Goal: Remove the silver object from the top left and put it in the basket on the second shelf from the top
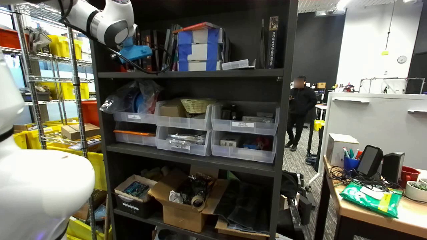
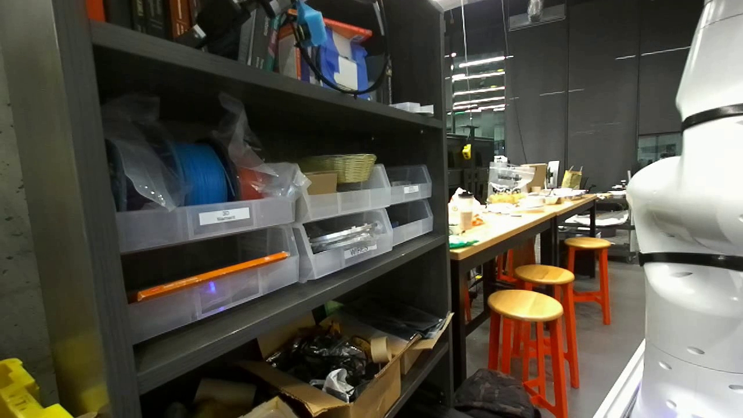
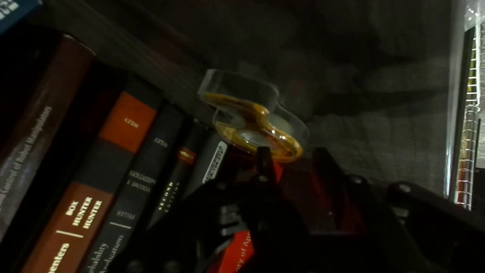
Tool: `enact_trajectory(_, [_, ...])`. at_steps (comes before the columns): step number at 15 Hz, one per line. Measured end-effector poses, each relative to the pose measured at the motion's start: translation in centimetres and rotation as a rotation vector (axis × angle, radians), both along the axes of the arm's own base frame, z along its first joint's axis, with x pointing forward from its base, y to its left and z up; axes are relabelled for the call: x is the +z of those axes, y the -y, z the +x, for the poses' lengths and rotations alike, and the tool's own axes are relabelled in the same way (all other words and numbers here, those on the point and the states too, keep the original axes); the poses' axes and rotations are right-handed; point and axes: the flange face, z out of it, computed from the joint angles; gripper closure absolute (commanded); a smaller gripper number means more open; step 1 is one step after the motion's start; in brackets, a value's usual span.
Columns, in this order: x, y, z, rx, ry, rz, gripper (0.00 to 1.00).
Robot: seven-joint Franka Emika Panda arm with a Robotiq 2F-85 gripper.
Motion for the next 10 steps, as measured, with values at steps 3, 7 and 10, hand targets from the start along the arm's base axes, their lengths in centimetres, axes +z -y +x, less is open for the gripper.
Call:
enact_trajectory(3, [0.09, 1.02, -0.29, -0.035, -0.055, 0.007, 0.4])
enact_trajectory(7, [0.08, 1.11, -0.29, -0.039, -0.058, 0.008, 0.05])
enact_trajectory(10, [-0.29, 0.76, -0.25, -0.035, -0.065, 0.007, 0.0])
